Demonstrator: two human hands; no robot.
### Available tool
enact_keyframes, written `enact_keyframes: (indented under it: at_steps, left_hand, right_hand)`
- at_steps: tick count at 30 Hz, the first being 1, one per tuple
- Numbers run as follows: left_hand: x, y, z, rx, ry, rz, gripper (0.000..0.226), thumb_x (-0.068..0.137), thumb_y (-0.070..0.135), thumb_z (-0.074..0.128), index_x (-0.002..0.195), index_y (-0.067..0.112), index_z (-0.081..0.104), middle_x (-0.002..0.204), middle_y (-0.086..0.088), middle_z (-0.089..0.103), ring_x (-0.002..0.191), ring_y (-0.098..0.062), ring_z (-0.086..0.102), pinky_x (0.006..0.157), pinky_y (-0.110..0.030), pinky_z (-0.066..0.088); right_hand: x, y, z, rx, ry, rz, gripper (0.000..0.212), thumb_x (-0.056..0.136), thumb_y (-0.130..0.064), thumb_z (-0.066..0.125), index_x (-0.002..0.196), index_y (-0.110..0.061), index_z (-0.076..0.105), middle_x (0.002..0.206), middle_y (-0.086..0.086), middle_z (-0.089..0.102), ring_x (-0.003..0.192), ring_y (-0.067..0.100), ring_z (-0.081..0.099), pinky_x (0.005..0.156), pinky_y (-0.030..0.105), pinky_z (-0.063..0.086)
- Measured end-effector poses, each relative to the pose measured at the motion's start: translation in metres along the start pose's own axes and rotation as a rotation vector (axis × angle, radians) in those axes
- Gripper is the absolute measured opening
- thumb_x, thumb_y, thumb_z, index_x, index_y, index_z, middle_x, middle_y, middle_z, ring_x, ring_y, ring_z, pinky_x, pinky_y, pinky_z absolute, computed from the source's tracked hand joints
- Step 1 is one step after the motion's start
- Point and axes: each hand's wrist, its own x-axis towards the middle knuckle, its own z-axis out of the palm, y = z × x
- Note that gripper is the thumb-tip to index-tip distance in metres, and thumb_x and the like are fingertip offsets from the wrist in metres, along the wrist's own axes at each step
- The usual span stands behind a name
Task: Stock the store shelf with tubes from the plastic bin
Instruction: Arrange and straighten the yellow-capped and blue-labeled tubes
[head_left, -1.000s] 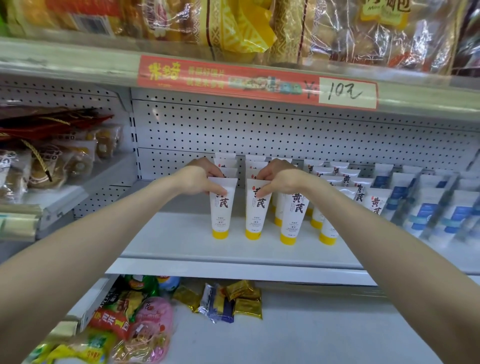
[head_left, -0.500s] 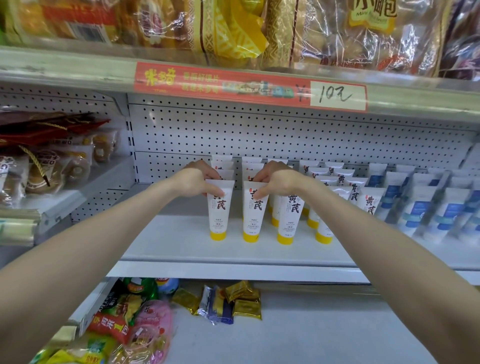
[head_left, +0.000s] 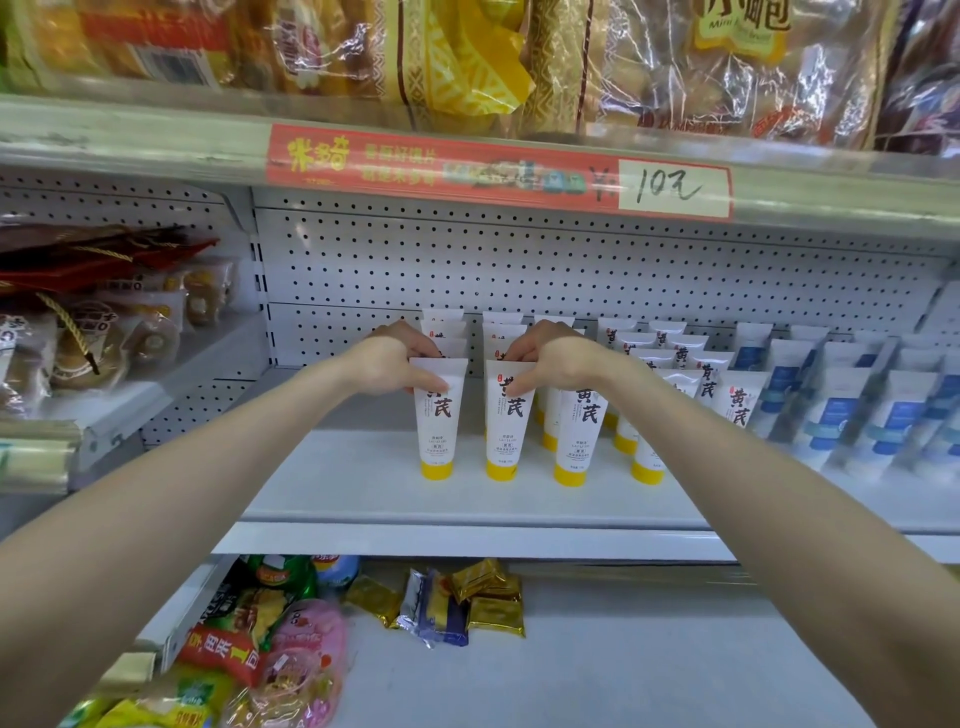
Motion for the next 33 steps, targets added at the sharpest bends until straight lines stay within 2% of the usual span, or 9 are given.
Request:
enact_keyframes:
  at_steps: [3,5,7,11,14,20,26,31,33]
  left_hand:
    - [0.001,0.002,-0.005,-0.027,-0.009,0.008,0.029,0.073,0.022,0.078,0.099,0.014,0.069,0.103,-0.005,0.07,0.095,-0.018,0.063,0.084,-0.029,0.049]
    - [0.002,0.012,-0.011,-0.062,0.01,0.031,0.034,0.072,0.019,0.079,0.103,0.013,0.068,0.103,-0.005,0.07,0.096,-0.018,0.065,0.088,-0.028,0.051]
    - [0.003,0.028,-0.016,-0.078,0.04,0.069,0.036,0.072,0.019,0.08,0.105,0.013,0.067,0.1,-0.003,0.07,0.093,-0.015,0.065,0.085,-0.025,0.051]
    - [0.006,0.068,-0.006,-0.134,0.09,0.14,0.034,0.072,0.023,0.08,0.103,0.016,0.068,0.093,0.005,0.068,0.085,-0.006,0.063,0.065,-0.006,0.048]
    - [0.011,0.098,0.019,-0.129,0.094,0.183,0.035,0.073,0.021,0.079,0.104,0.01,0.068,0.097,-0.001,0.067,0.083,-0.006,0.06,0.063,-0.001,0.045]
    - [0.034,0.142,0.069,0.081,0.036,0.151,0.052,0.072,0.031,0.079,0.118,0.014,0.061,0.115,0.0,0.064,0.101,-0.013,0.058,0.085,-0.023,0.046]
    - [0.045,0.161,0.089,0.176,0.004,0.046,0.05,0.072,0.027,0.078,0.117,0.013,0.061,0.112,-0.002,0.064,0.1,-0.015,0.059,0.083,-0.023,0.047]
    - [0.051,0.166,0.09,0.215,-0.005,0.006,0.043,0.072,0.024,0.079,0.11,0.01,0.065,0.106,-0.003,0.066,0.101,-0.018,0.061,0.087,-0.028,0.05]
    - [0.052,0.165,0.089,0.244,-0.025,-0.007,0.038,0.073,0.024,0.078,0.107,0.011,0.067,0.103,-0.003,0.066,0.099,-0.018,0.061,0.083,-0.027,0.05]
  right_hand:
    - [-0.006,0.0,-0.011,0.069,0.022,-0.015,0.043,0.075,-0.02,0.077,0.116,-0.014,0.064,0.113,0.003,0.066,0.105,0.017,0.061,0.085,0.023,0.045]
    - [-0.014,0.003,-0.024,0.109,0.075,-0.003,0.04,0.074,-0.023,0.078,0.111,-0.016,0.066,0.106,0.002,0.069,0.101,0.017,0.063,0.085,0.024,0.049]
    - [-0.024,0.012,-0.037,0.147,0.142,0.014,0.036,0.072,-0.022,0.079,0.106,-0.015,0.069,0.099,0.001,0.071,0.096,0.015,0.064,0.08,0.024,0.051]
    - [-0.047,0.043,-0.059,0.161,0.21,0.025,0.028,0.07,-0.018,0.08,0.096,-0.013,0.07,0.094,0.004,0.072,0.09,0.015,0.066,0.082,0.025,0.052]
    - [-0.065,0.074,-0.071,0.149,0.226,0.029,0.025,0.07,-0.019,0.081,0.091,-0.014,0.07,0.091,0.005,0.071,0.09,0.02,0.066,0.082,0.029,0.054]
    - [-0.083,0.121,-0.088,0.045,0.136,0.0,0.044,0.072,-0.02,0.08,0.112,-0.008,0.065,0.109,0.008,0.067,0.1,0.019,0.062,0.095,0.033,0.05]
    - [-0.078,0.145,-0.089,0.008,0.02,-0.056,0.046,0.07,-0.017,0.08,0.113,-0.009,0.064,0.104,0.006,0.064,0.101,0.021,0.061,0.092,0.031,0.05]
    - [-0.071,0.151,-0.085,-0.072,-0.008,-0.074,0.046,0.074,-0.017,0.077,0.117,-0.011,0.063,0.114,0.006,0.064,0.105,0.02,0.059,0.081,0.023,0.046]
    - [-0.067,0.154,-0.082,-0.095,-0.011,-0.056,0.049,0.074,-0.018,0.077,0.12,-0.012,0.061,0.118,0.005,0.062,0.108,0.02,0.057,0.084,0.025,0.046]
